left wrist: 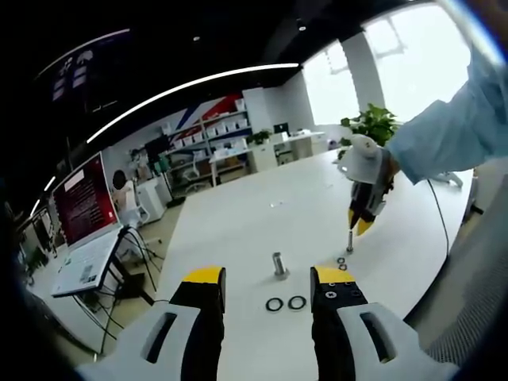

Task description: Place the washer onto the threaded stud by aligning its center hole with the stud, sliding it down to the base, and recovering from edge contact or off-axis alignment until the washer reaches the visible bottom stop.

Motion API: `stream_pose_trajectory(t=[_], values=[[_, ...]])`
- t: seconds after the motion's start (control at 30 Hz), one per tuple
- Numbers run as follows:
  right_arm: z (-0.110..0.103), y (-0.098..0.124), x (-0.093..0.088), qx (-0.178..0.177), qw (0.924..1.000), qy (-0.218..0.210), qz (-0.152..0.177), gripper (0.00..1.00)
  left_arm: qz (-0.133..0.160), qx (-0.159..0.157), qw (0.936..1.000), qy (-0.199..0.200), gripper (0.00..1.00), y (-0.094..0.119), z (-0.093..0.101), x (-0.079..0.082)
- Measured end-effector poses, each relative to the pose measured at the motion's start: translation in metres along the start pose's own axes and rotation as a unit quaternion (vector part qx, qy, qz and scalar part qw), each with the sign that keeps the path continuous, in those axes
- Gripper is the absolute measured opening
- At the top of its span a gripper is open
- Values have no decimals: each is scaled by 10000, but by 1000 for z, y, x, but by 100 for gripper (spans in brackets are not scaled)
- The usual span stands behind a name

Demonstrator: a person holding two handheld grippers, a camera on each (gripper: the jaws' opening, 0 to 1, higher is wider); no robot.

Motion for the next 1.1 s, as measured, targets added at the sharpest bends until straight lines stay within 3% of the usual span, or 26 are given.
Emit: stream_pose_trajectory(t=[1.1], values=[[-9, 2, 19, 84, 9995, 172, 231, 18, -21, 11, 10000, 2, 41, 1, 0, -1]])
Point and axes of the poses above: the point that each gripper's makers call its tool centre point, and the gripper's own axes: y roughly backward along the fingers, z roughly to its right, x roughly out of its top, the point moved 4 cm from there along y, roughly backward along the fingers, and after that the axes turned 14 degrees about -x, right-handed, at the moved point
